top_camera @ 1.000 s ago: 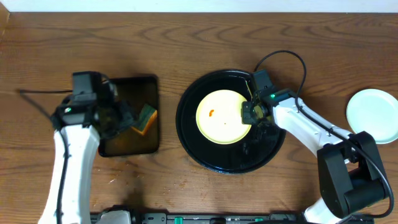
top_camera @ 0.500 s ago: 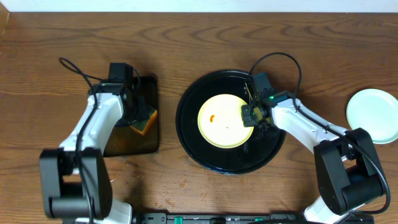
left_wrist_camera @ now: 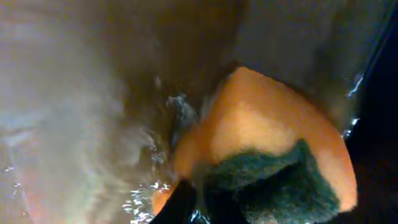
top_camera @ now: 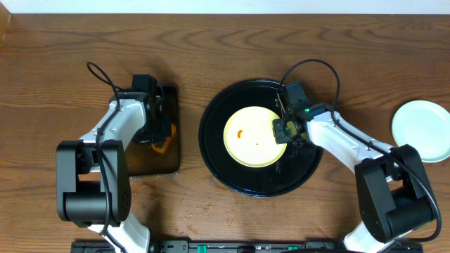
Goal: Clean dirty plates on tray and stack at the side
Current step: 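Grasp the sponge in the water tray with left gripper, then wipe the sponge across the yellow plate with left gripper, then return the sponge to the water tray with left gripper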
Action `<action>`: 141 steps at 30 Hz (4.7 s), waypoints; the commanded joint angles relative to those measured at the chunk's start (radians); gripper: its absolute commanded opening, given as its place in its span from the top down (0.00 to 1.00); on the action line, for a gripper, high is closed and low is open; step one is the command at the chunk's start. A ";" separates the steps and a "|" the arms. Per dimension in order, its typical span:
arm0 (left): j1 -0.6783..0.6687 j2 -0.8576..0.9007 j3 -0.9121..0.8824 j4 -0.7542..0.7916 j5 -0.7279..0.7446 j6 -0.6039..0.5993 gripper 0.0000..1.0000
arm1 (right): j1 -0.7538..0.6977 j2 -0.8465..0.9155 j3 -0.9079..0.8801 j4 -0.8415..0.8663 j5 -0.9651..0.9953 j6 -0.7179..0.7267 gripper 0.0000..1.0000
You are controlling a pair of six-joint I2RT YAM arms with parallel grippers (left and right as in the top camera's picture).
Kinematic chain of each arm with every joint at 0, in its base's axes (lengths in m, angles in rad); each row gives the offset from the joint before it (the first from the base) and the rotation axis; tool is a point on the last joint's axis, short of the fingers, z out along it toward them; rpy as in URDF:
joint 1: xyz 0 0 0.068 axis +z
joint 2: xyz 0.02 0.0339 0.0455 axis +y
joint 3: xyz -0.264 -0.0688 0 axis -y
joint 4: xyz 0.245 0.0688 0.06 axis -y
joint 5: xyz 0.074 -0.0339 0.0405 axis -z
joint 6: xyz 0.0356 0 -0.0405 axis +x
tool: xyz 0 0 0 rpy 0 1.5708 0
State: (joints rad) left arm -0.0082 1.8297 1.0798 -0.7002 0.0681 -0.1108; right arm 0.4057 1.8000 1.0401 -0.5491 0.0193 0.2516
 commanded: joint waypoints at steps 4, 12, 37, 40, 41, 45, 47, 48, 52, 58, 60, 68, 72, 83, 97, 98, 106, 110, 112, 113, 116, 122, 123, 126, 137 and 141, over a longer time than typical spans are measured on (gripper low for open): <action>0.031 -0.054 0.014 -0.097 -0.002 -0.125 0.92 | 0.002 0.026 -0.013 -0.004 0.013 -0.025 0.99; 0.031 -0.180 0.016 -0.128 -0.001 -0.127 0.55 | 0.002 0.026 -0.013 0.000 -0.014 -0.076 0.98; -0.032 -0.159 -0.161 0.063 0.025 -0.021 0.92 | 0.002 0.026 -0.013 0.010 -0.054 -0.111 0.82; -0.032 -0.186 -0.103 -0.014 0.025 -0.030 0.93 | 0.002 0.026 -0.013 0.013 -0.054 -0.111 0.82; -0.032 -0.201 -0.079 -0.044 0.024 -0.032 0.93 | 0.002 0.026 -0.013 0.015 -0.055 -0.111 0.82; -0.033 -0.291 0.015 -0.130 0.026 -0.061 0.93 | 0.002 0.026 -0.013 0.015 -0.054 -0.081 0.88; -0.033 -0.339 0.040 -0.148 0.032 -0.085 0.93 | 0.002 0.026 -0.013 0.014 -0.054 -0.021 0.98; -0.033 -0.361 0.047 -0.150 0.051 -0.090 0.93 | 0.002 0.026 -0.013 0.014 -0.054 0.009 0.99; -0.035 -0.435 0.052 -0.133 0.186 -0.161 0.92 | 0.002 0.026 -0.013 0.015 -0.053 0.112 0.99; -0.135 -0.435 0.052 -0.055 0.265 -0.279 0.93 | 0.002 0.026 -0.014 -0.016 -0.023 0.184 0.99; -0.205 -0.416 0.052 -0.008 0.264 -0.311 0.93 | 0.002 0.027 -0.014 -0.020 -0.019 0.185 0.99; -0.489 -0.230 0.052 0.192 0.261 -0.473 0.92 | 0.002 0.027 -0.014 -0.022 -0.019 0.185 0.99; -0.557 -0.116 0.052 0.245 0.265 -0.555 0.93 | 0.002 0.027 -0.014 -0.024 -0.019 0.181 0.99; -0.607 0.076 0.052 0.377 0.394 -0.681 0.93 | 0.002 0.027 -0.014 -0.024 -0.019 0.181 0.99; -0.605 0.084 0.052 0.332 -0.272 -0.431 0.92 | 0.002 0.038 -0.018 -0.061 0.018 0.178 0.99; -0.606 0.084 0.052 0.332 -0.323 -0.407 0.93 | 0.002 0.043 -0.020 -0.061 0.018 0.178 0.99; -0.607 0.084 0.052 0.347 -0.606 -0.304 0.93 | 0.002 0.080 -0.022 -0.066 0.018 0.178 0.99; -0.607 0.069 0.081 0.320 -0.717 -0.274 0.92 | 0.002 0.085 -0.022 -0.071 0.018 0.178 0.99; -0.607 0.046 0.100 0.297 -0.719 -0.275 0.93 | 0.002 0.085 -0.022 -0.071 0.018 0.178 0.99; -0.606 0.031 0.109 0.288 -0.720 -0.275 0.92 | 0.002 0.085 -0.022 -0.071 0.018 0.178 0.99; -0.605 -0.027 0.132 0.255 -0.719 -0.284 0.92 | 0.002 0.085 -0.022 -0.072 0.018 0.178 0.99; -0.588 -0.188 0.136 0.167 -0.627 -0.303 0.93 | 0.002 0.085 -0.022 -0.072 0.018 0.177 0.99; -0.573 -0.233 0.136 0.121 -0.603 -0.334 0.92 | 0.001 0.085 -0.022 -0.071 0.018 0.167 0.99; -0.521 -0.315 0.136 0.006 -0.559 -0.396 0.93 | 0.001 0.085 -0.022 -0.071 0.018 0.129 0.99; -0.066 -0.305 0.011 -0.097 -0.144 -0.309 0.92 | 0.001 0.085 -0.022 -0.069 0.013 0.023 0.99; 0.027 -0.236 -0.029 -0.038 -0.049 -0.263 0.91 | 0.001 0.085 -0.022 -0.068 0.006 0.023 0.99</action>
State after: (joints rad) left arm -0.0349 1.5444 1.0786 -0.7540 -0.1295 -0.4366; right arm 0.4099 1.8256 1.0615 -0.5850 -0.0532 0.3237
